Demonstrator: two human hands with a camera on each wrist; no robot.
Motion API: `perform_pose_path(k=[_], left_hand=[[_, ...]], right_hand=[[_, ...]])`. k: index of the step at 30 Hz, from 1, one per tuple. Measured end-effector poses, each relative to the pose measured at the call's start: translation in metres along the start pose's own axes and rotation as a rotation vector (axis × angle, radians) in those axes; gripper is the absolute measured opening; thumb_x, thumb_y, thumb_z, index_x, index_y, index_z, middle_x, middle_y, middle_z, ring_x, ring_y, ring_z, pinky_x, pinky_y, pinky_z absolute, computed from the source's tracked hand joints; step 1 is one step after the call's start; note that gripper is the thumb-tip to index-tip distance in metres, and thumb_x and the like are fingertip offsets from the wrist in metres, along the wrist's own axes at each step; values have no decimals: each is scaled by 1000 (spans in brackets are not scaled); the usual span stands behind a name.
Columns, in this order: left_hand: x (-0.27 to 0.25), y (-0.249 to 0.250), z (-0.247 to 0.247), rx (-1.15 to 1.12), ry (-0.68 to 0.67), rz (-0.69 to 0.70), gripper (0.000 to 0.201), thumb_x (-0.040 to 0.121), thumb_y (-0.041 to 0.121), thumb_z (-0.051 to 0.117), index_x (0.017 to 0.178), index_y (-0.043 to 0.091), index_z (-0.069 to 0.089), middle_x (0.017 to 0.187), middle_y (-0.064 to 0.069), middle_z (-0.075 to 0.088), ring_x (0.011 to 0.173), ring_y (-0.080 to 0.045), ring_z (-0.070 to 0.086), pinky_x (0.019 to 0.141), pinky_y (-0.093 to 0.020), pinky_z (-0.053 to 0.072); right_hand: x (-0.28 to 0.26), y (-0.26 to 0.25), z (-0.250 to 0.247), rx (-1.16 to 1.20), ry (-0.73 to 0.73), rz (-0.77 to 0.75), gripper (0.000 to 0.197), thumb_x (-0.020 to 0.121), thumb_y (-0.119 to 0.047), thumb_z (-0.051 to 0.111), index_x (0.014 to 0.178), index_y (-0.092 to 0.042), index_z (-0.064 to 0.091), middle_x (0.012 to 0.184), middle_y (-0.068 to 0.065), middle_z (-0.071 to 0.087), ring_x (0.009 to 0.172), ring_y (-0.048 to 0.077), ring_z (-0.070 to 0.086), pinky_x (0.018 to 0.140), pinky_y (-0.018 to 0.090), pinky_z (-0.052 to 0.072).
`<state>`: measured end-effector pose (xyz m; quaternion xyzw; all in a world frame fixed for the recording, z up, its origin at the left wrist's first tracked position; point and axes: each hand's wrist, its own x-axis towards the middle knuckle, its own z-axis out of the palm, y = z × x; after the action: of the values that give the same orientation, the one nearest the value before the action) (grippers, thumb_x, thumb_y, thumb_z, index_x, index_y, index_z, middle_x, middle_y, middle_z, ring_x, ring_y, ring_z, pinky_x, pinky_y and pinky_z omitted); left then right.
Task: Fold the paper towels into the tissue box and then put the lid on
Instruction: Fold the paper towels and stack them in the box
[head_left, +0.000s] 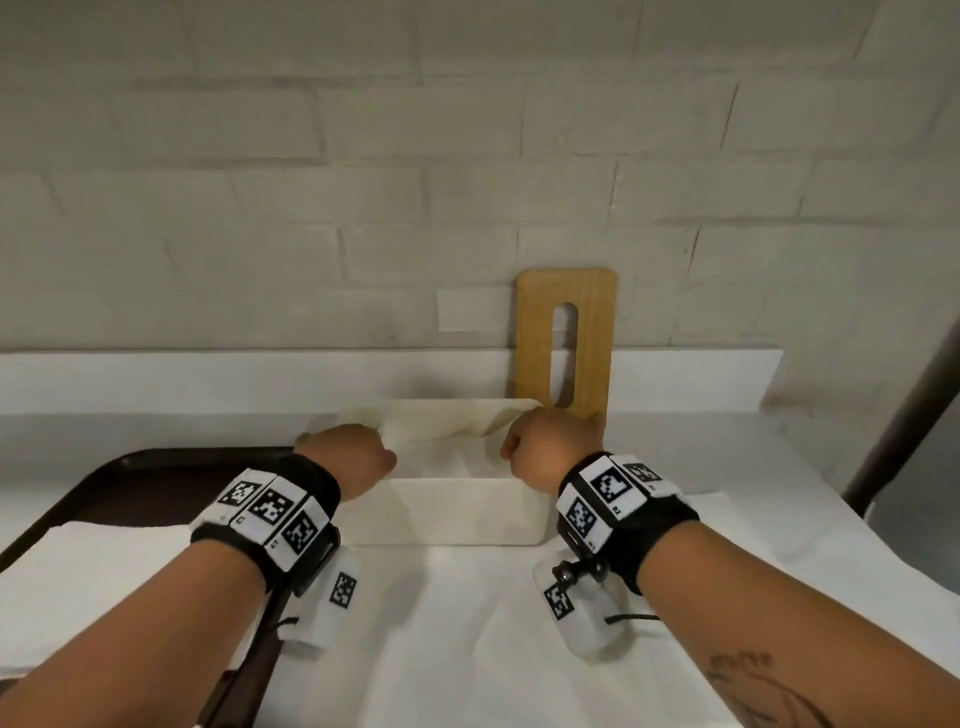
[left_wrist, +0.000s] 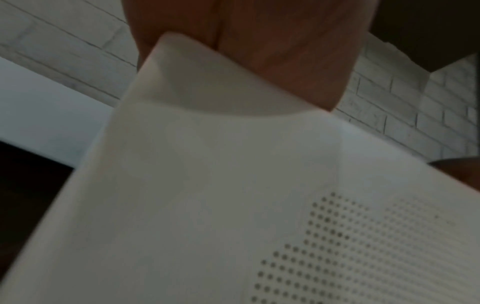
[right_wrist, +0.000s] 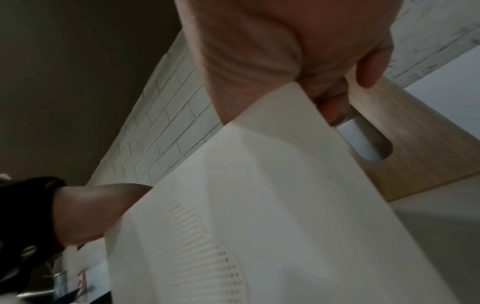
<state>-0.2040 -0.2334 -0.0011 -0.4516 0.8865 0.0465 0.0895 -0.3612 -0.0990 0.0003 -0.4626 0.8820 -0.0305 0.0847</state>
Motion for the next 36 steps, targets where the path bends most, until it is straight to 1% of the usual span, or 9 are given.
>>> perform_pose_path(k=[5,7,10,13,17,22,26,30,36], left_hand=[[-2,4,-3,61,-50,30,42,94,36,34,117,8,56,122,-12,56,106,-27,54,91,-33,40],[-12,10,-10,106,58,27,41,92,38,39,122,13,52,128,-8,51,113,-26,51,94,-34,39],[-31,21,-21,55,315,110,40,89,40,48,126,24,50,139,0,41,120,-22,46,96,-35,37],[-58,50,-30,-257,381,221,33,89,34,54,119,22,56,133,-4,46,114,-24,50,94,-34,40],[-102,107,-22,-632,223,374,23,87,27,59,107,16,63,120,-2,56,109,-21,54,89,-26,38],[-146,167,16,-755,-129,495,9,89,22,57,88,12,56,92,-8,53,84,-17,50,75,-26,36],[-169,198,49,-784,-270,489,11,88,21,58,82,12,56,87,-7,54,78,-20,51,74,-27,38],[-191,223,68,-766,-366,495,16,89,22,55,76,15,54,91,-2,58,75,-17,54,70,-24,42],[-207,246,78,-721,-436,548,11,89,20,54,84,11,50,90,-8,53,74,-20,55,65,-27,41]], right_hand=[[-8,-7,-11,-186,-25,-27,30,92,-21,42,116,-10,56,124,10,55,121,32,45,106,49,27],[-19,-3,-18,-158,26,-93,31,92,-22,44,118,-11,57,127,11,50,124,33,40,105,48,31],[-41,18,-33,150,136,-183,28,89,-22,53,113,-26,66,125,7,49,119,28,45,101,43,37],[-78,53,-51,570,136,-186,31,85,-19,63,117,-19,64,114,-1,55,109,17,53,92,26,40],[-134,112,-63,707,270,-28,20,84,-18,65,103,-14,64,82,-10,54,78,9,52,61,16,38],[-196,181,-45,744,239,278,10,86,-20,61,95,-16,59,90,2,62,76,18,60,54,24,44],[-240,208,-17,670,56,466,19,85,-21,63,102,-13,58,94,5,63,80,19,61,56,28,47],[-265,210,1,537,-64,556,36,85,-20,63,115,-2,55,76,0,51,89,21,54,58,21,42],[-266,210,23,572,-166,660,50,76,-22,71,117,-4,48,88,12,64,84,26,65,85,41,56]])
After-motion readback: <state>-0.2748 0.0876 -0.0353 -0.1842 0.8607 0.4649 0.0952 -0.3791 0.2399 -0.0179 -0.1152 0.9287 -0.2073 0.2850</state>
